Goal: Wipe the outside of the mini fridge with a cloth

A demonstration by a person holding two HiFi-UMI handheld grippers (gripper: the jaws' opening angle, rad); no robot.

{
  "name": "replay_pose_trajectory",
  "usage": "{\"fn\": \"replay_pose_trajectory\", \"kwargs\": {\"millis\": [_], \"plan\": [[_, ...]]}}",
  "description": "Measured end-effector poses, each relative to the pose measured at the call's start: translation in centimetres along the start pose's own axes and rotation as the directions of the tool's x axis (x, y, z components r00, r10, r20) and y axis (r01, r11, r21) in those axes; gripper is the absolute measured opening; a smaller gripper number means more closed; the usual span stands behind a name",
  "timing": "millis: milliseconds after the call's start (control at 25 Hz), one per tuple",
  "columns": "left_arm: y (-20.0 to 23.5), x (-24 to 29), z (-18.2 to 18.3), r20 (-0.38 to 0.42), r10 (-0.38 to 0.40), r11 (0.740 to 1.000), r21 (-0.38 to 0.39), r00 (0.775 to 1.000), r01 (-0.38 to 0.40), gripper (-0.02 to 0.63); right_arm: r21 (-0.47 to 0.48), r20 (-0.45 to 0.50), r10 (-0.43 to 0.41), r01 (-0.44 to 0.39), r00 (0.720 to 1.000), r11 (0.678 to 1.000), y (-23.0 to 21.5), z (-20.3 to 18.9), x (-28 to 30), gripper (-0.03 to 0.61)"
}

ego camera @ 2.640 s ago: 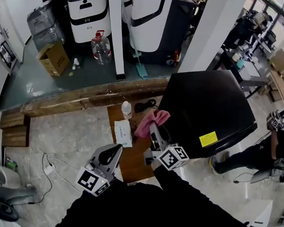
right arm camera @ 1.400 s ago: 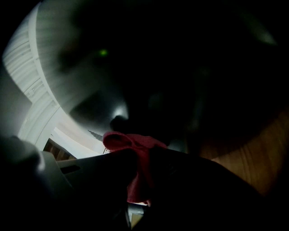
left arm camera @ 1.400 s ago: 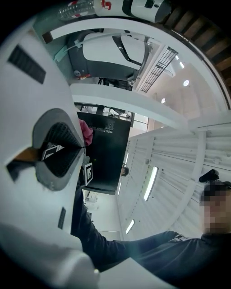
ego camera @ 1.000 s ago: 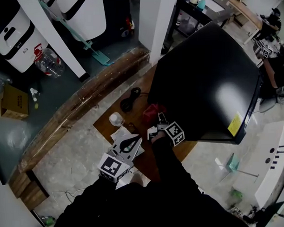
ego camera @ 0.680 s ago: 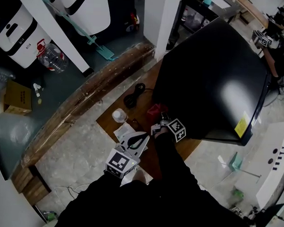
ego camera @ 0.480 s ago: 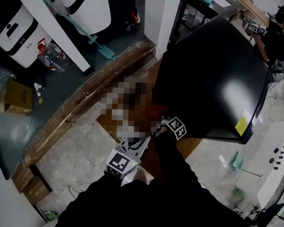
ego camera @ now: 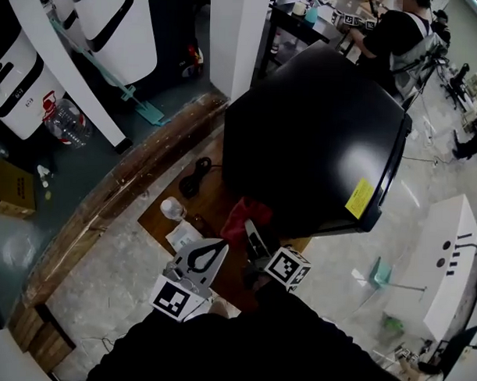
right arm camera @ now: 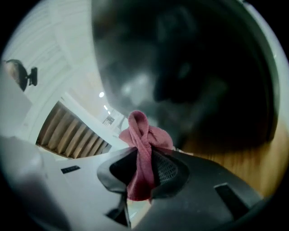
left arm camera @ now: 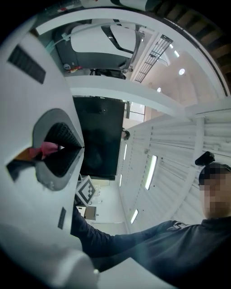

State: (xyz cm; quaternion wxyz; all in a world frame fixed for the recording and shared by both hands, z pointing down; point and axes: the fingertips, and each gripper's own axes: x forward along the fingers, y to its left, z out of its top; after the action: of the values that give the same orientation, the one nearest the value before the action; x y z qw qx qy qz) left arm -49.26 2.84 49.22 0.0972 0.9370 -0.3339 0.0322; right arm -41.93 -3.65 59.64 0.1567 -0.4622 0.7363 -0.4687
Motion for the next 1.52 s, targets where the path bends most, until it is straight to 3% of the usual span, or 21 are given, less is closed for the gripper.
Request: {"fn": "replay_pose_trajectory", "kwargs": {"millis": [160, 280, 520, 720, 960, 1080, 1240, 1520], "plan": [[-2.5, 1.2, 3.8, 0.048, -0.056, 0.997, 0.055, 0.997, 0.054, 0.006, -0.079, 0.120, 0.045, -0.036, 0.992, 0.996, 5.2, 6.5, -4.7, 0.084], [-4.3, 2.9, 6.5, 0.086, -0.111, 0.992, 0.075, 0.990, 0.105, 0.006, -0.080, 0.211, 0.070, -0.055, 0.975, 0.995, 7.6, 11.1, -7.4, 0.086], [-8.5, 5.3, 8.1, 0.124, -0.203, 0.978, 0.076, 0.971, 0.195, 0.006, 0.099, 0.293, 0.024, -0.055, 0.956, 0.994, 4.5, 14.8, -11.0, 0.084], [-9.7, 6.6, 7.0, 0.096, -0.215, 0.975, 0.068, 0.972, 0.209, 0.006, 0.196, 0.273, 0.025, -0.081, 0.962, 0.977, 2.2, 14.1, -10.8, 0.083], [-8.4, 7.6, 4.5, 0.042, -0.167, 0.986, 0.034, 0.985, 0.165, 0.005, 0.319, 0.214, -0.065, -0.007, 0.975, 0.948, -3.3, 10.7, -8.8, 0.084], [-7.8, 8.5, 2.6, 0.012, -0.150, 0.989, 0.005, 0.989, 0.150, 0.006, 0.375, 0.146, -0.142, 0.078, 0.979, 0.924, -7.4, 8.3, -7.7, 0.087], [-7.9, 9.8, 0.3, -0.030, -0.142, 0.990, -0.004, 0.989, 0.142, 0.006, 0.451, 0.105, -0.153, 0.090, 0.983, 0.888, -11.9, 5.7, -6.0, 0.089], [-8.8, 11.1, -2.0, -0.073, -0.133, 0.991, -0.013, 0.988, 0.132, 0.006, 0.475, 0.003, -0.291, 0.254, 0.957, 0.842, -21.4, 0.6, -5.5, 0.087]]}}
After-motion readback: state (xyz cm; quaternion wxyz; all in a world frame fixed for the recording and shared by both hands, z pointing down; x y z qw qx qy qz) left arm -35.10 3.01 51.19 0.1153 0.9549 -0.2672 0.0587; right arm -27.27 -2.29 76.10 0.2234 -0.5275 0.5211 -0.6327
